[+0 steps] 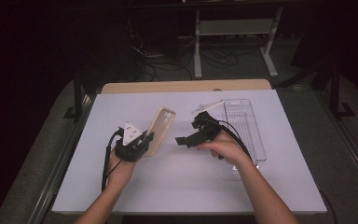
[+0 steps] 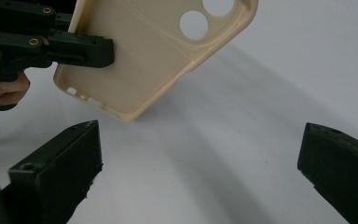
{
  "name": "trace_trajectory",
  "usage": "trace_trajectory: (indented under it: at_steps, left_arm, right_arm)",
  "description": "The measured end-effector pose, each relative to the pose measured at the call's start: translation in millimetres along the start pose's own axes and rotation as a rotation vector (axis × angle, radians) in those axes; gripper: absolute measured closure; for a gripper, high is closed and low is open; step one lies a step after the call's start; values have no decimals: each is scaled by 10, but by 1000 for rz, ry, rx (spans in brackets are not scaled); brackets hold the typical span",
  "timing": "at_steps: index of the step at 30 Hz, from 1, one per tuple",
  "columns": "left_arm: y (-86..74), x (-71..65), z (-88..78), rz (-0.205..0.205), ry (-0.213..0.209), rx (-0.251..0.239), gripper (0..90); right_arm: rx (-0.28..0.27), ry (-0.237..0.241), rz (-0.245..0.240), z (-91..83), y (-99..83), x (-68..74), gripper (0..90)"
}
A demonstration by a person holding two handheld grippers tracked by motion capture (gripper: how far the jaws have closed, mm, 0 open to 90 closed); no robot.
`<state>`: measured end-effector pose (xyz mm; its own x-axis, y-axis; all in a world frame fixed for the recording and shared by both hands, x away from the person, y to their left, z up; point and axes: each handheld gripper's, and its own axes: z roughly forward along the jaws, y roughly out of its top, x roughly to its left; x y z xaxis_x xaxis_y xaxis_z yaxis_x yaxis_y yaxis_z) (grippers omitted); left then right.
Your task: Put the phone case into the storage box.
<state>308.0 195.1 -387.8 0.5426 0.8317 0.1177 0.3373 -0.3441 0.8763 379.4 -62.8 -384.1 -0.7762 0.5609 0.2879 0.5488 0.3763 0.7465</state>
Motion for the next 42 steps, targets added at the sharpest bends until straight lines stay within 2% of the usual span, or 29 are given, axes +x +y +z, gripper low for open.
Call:
trace_trajectory:
  at_steps: [5, 9, 22, 30, 32, 33, 36, 42]
  left_arm:
    - [5, -51, 14, 3, 11, 1, 789]
    - [3, -71, 21, 3, 13, -7, 789]
    - [-3, -122, 36, 12, 12, -22, 789]
    - [5, -167, 34, 13, 15, -27, 789]
    - [5, -169, 36, 30, 18, -30, 789]
    - [3, -181, 38, 17, 18, -31, 789]
    - [8, -187, 40, 21, 17, -33, 789]
    - [10, -204, 47, 29, 19, -35, 789]
  right_arm:
    - [20, 17, 19, 78, -38, 13, 0]
    - [9, 44, 31, 114, -57, 16, 0]
    - [-88, 153, 121, 171, -79, -5, 0]
    - [-131, 187, 173, 175, -79, -8, 0]
    - [-147, 197, 189, 177, -85, -15, 0]
    - [-159, 200, 198, 175, -87, -18, 0]
    - [-193, 215, 219, 177, -92, -36, 0]
    - [-223, 227, 259, 188, -106, -60, 0]
